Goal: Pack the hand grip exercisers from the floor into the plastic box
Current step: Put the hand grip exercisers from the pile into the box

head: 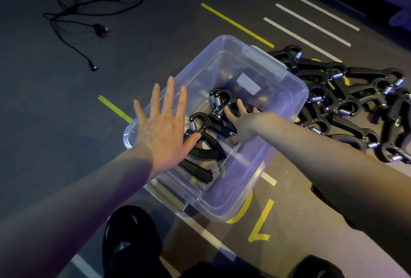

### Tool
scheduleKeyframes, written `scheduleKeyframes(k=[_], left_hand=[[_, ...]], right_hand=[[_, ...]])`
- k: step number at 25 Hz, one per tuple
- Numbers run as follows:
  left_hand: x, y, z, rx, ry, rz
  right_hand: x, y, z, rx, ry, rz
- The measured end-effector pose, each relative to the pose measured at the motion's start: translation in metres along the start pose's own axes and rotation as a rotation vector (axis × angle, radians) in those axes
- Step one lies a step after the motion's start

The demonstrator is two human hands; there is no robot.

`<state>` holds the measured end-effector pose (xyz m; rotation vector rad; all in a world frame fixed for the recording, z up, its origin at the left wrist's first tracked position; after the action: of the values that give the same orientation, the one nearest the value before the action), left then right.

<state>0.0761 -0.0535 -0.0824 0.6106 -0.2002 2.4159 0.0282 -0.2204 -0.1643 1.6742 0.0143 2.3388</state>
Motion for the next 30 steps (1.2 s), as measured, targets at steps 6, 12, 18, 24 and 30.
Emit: scheduleKeyframes(k=[6,12,18,24,30], left_hand=[[0.000,-0.001,0.000,0.002,-0.010,0.005],[-0.002,0.000,0.000,-0.005,-0.008,0.010],[0.000,0.002,0.002,0.027,0.015,0.024],[0.013,0.059,0.021,0.130,0.166,-0.154],[0.028,0.146,0.023,0.057,0.204,-0.396]], right_hand=[[0.003,-0.003,0.005,0.007,0.006,-0.007],[-0.001,-0.016,-0.005,0.024,-0.053,0.083],[-0.002,-0.007,0.010,-0.139,0.104,0.155],[0.101,0.025,0.023,-0.589,0.971,0.407],[0.116,0.095,-0.067,-0.619,1.143,0.151]])
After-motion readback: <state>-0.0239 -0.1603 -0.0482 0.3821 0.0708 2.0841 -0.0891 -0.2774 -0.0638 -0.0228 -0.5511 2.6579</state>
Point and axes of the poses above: each hand's wrist, its own x-axis away from the middle knuckle, its own z-axis out of the back of the hand, y = z × x, the point moved 7 cm from there along -x, towards the middle knuckle, and after that the axes turned 11 degrees about -y, right-handed, at the moved point
